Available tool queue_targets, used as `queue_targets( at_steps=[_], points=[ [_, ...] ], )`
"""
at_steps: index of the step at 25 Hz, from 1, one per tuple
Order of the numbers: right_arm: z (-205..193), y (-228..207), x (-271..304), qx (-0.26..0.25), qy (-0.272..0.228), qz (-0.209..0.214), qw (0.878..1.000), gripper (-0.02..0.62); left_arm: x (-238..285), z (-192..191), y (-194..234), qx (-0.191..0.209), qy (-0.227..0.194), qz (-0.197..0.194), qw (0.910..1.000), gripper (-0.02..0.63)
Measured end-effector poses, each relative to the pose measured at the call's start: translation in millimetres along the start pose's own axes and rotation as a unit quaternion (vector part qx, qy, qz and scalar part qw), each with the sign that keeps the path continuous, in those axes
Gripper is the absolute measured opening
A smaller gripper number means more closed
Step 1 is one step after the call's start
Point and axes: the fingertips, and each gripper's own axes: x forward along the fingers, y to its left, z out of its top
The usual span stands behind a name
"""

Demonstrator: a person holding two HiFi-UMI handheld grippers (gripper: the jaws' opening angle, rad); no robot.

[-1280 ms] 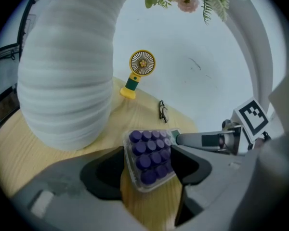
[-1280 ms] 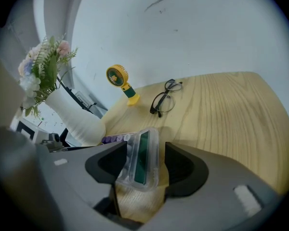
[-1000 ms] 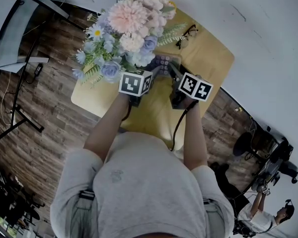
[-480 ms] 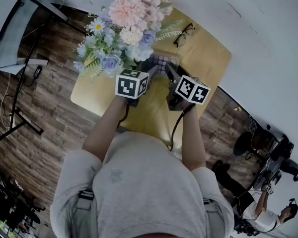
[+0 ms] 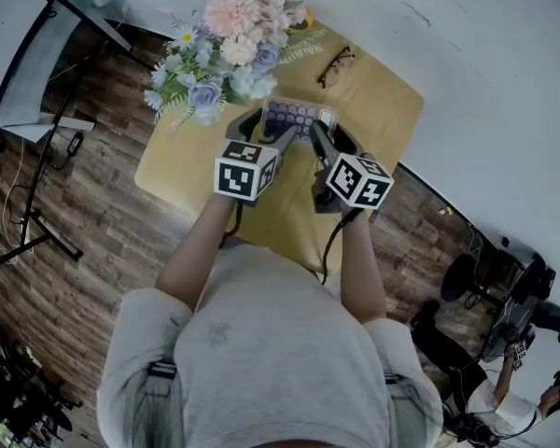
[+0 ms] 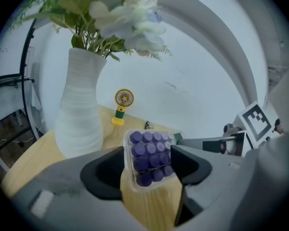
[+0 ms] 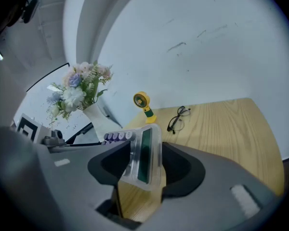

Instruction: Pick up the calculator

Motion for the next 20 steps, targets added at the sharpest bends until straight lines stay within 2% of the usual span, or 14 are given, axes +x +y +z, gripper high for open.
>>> queue_targets(
  at_steps=[11, 20],
  points=[
    [25, 34, -57, -0.077, -0.051, 0.020, 0.996, 0.199, -49, 20, -40, 0.027, -0.059, 0.020, 0.9977, 0.305],
    [46, 68, -97, -0.113, -0.106, 0.053, 0.986, 0.198, -95, 46, -66, 0.050, -0.125, 0.041, 0.9900, 0.305]
  ],
)
